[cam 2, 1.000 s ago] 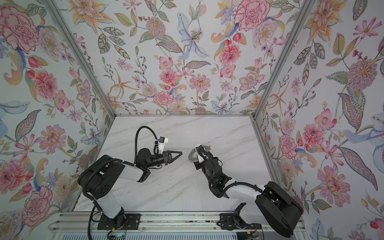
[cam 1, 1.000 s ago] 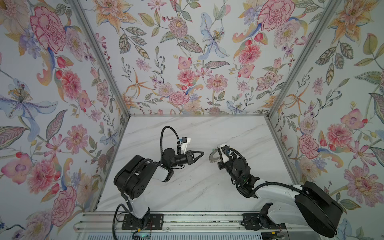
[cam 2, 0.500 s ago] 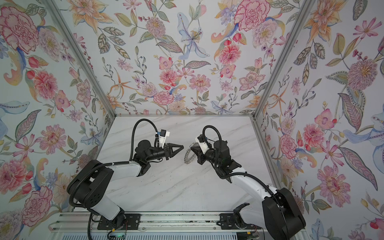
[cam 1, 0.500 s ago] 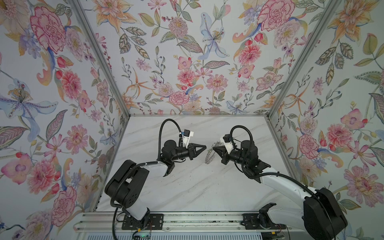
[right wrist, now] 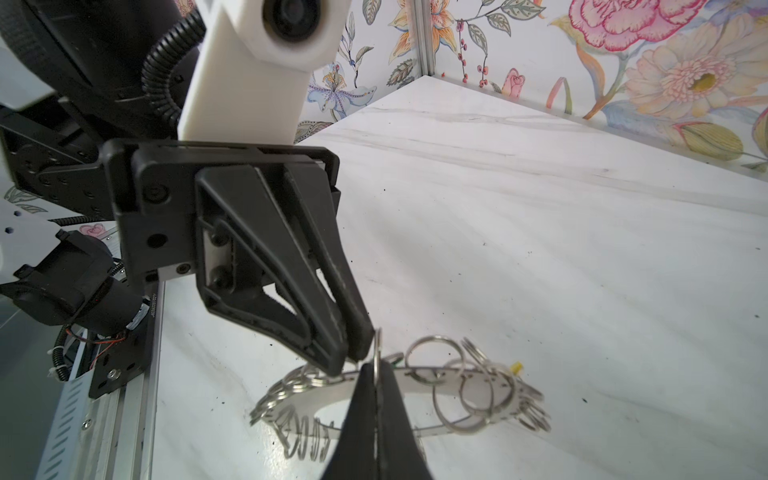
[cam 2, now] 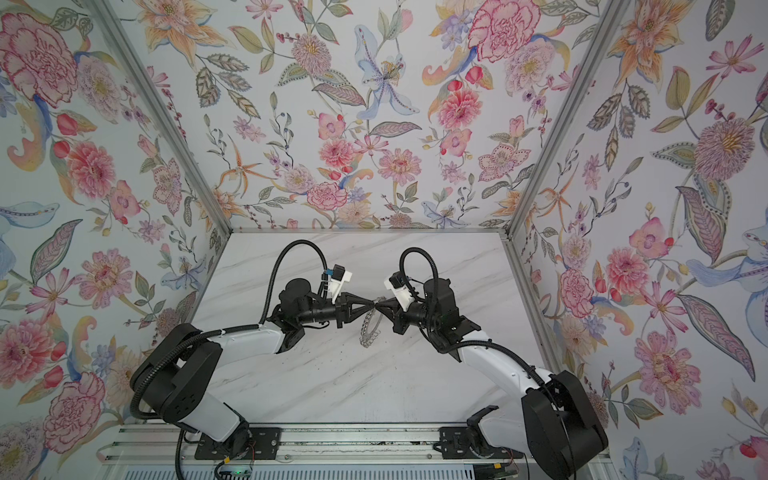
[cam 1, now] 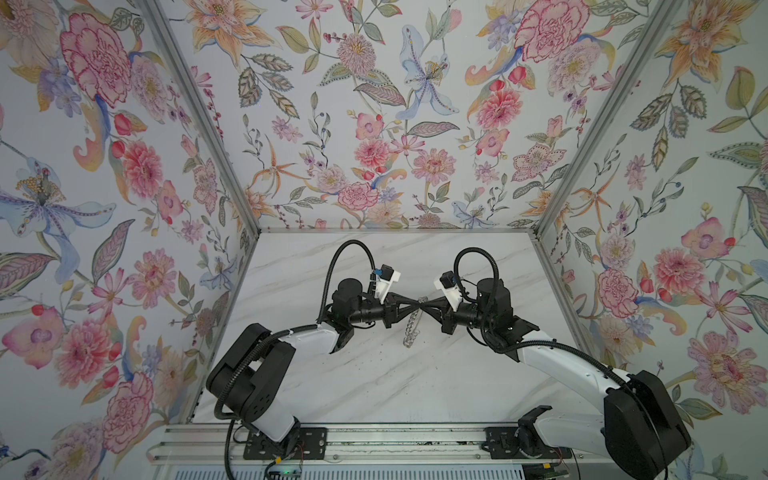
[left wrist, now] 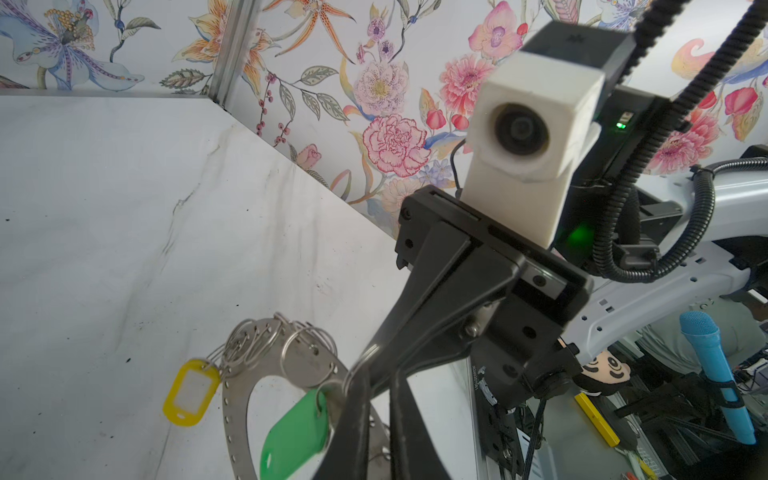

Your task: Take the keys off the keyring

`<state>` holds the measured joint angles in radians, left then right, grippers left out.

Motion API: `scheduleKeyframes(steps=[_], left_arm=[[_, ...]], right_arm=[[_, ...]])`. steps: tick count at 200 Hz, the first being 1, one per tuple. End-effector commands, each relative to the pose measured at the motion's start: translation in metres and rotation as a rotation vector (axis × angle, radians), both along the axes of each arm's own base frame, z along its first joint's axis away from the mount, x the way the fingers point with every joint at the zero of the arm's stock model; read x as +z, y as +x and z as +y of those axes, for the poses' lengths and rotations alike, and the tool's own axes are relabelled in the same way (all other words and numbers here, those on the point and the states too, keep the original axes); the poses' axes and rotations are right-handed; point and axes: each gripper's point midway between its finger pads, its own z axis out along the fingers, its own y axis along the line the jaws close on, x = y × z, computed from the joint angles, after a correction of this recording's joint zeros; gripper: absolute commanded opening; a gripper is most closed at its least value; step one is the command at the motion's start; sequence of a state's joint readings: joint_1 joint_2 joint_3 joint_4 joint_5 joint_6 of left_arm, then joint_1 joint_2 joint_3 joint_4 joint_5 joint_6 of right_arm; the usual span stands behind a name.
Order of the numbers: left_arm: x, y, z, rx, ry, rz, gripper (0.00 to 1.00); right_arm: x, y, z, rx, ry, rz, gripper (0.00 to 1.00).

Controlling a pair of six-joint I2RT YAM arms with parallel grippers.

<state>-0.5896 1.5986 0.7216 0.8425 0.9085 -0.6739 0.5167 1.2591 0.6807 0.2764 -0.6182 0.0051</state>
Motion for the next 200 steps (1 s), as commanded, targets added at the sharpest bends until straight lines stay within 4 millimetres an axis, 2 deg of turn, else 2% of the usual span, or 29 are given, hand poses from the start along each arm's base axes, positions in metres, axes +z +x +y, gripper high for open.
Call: scheduleKeyframes(steps=[1, 59, 84, 93, 94, 96, 105, 146, 176, 200], left_arm=[[0.009, 0.001, -0.002, -0.001, 0.027, -0.067, 0.14], [0.007, 0.005, -0.003, -0.002, 0.045, -0.075, 0.11], [0.003, 0.007, -0.001, 0.02, 0.072, -0.09, 0.18], [-0.004, 0.01, 0.001, 0.04, 0.1, -0.091, 0.19], [0.005, 0.009, 0.002, 0.044, 0.088, -0.111, 0.19], [0.008, 0.009, 0.003, 0.051, 0.088, -0.122, 0.19], [0.01, 0.01, 0.007, 0.077, 0.109, -0.145, 0.19], [-0.01, 0.026, 0.03, 0.22, 0.253, -0.192, 0.34], [-0.024, 0.021, 0.028, 0.168, 0.263, -0.17, 0.35], [-0.024, 0.017, 0.028, 0.154, 0.252, -0.174, 0.35]], right_arm=[[0.022, -0.003, 0.011, 0.048, 0.042, -0.043, 0.0], [0.018, -0.007, 0.016, 0.063, 0.027, -0.035, 0.0], [0.017, -0.011, 0.019, 0.081, 0.005, -0.023, 0.0], [0.015, -0.01, 0.018, 0.08, -0.014, -0.019, 0.0], [0.015, -0.01, 0.018, 0.079, -0.017, -0.018, 0.0], [0.014, -0.01, 0.018, 0.079, -0.02, -0.016, 0.0], [0.012, -0.008, 0.017, 0.074, -0.045, -0.007, 0.0], [0.006, -0.008, 0.015, 0.091, -0.088, 0.039, 0.0], [0.008, -0.016, 0.015, 0.152, -0.074, 0.082, 0.0], [0.008, -0.017, 0.016, 0.165, -0.076, 0.102, 0.0]])
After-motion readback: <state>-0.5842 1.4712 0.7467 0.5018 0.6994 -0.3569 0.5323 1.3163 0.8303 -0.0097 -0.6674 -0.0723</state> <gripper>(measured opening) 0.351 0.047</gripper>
